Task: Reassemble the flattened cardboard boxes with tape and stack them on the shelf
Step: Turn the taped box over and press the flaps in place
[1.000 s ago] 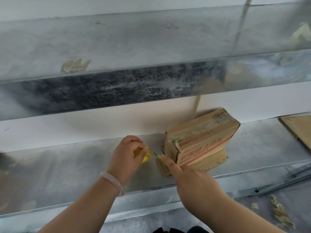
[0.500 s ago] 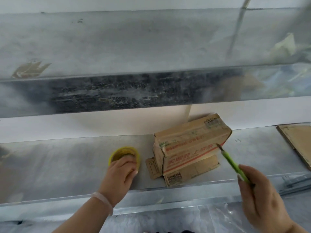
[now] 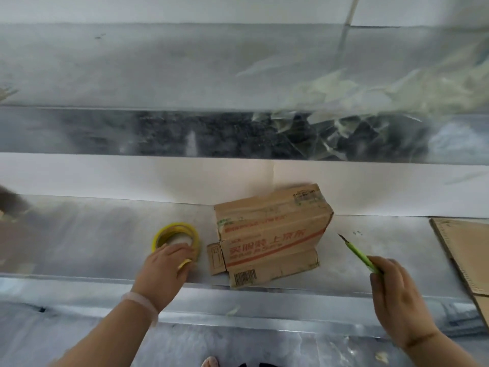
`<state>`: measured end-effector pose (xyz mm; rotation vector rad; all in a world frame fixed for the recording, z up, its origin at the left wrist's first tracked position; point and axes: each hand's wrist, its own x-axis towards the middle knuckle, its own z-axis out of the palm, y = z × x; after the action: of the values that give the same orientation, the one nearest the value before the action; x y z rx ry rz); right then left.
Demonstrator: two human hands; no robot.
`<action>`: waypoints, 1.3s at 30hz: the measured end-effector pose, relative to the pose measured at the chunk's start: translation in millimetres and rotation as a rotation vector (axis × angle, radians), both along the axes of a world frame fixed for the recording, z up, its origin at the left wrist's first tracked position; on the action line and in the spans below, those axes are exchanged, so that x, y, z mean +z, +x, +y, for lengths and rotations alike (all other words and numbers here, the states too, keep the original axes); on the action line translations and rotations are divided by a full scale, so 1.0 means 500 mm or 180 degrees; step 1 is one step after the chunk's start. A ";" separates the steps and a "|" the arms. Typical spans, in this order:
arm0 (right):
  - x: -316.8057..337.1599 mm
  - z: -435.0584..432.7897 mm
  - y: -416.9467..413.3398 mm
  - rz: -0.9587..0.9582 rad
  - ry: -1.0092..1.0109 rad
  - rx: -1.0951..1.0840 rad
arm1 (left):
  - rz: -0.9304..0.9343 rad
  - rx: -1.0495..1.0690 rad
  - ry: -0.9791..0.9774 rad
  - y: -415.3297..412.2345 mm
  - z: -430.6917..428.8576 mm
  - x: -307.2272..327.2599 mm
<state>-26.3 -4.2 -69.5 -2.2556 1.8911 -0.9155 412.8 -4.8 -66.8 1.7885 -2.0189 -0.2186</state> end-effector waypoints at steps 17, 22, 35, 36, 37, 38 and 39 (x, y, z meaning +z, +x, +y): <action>0.147 -0.133 0.119 -0.1102 0.1435 -0.0001 | 0.2568 0.1390 0.0485 -0.266 -0.062 0.167; 0.203 -0.165 0.239 -0.2091 0.1869 -0.0242 | 0.3148 0.1350 0.0635 -0.269 -0.061 0.161; 0.176 -0.138 0.243 -0.2203 0.1581 -0.1097 | 0.2004 0.1746 0.0349 -0.282 -0.092 0.158; 0.169 -0.136 0.242 -0.2371 0.1537 -0.1060 | 0.2033 0.1767 0.0341 -0.282 -0.092 0.156; 0.164 -0.133 0.242 -0.2544 0.1479 -0.1008 | 0.2060 0.1797 0.0317 -0.284 -0.091 0.156; 0.159 -0.129 0.241 -0.2684 0.1443 -0.0948 | 0.2109 0.1827 0.0276 -0.286 -0.091 0.155; 0.156 -0.125 0.241 -0.2758 0.1429 -0.0906 | 0.2191 0.1850 0.0223 -0.286 -0.090 0.153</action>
<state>94.2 -66.8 8.7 -1.0791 1.7402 -1.1019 269.8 -49.9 9.6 1.9058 -0.9940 -0.6206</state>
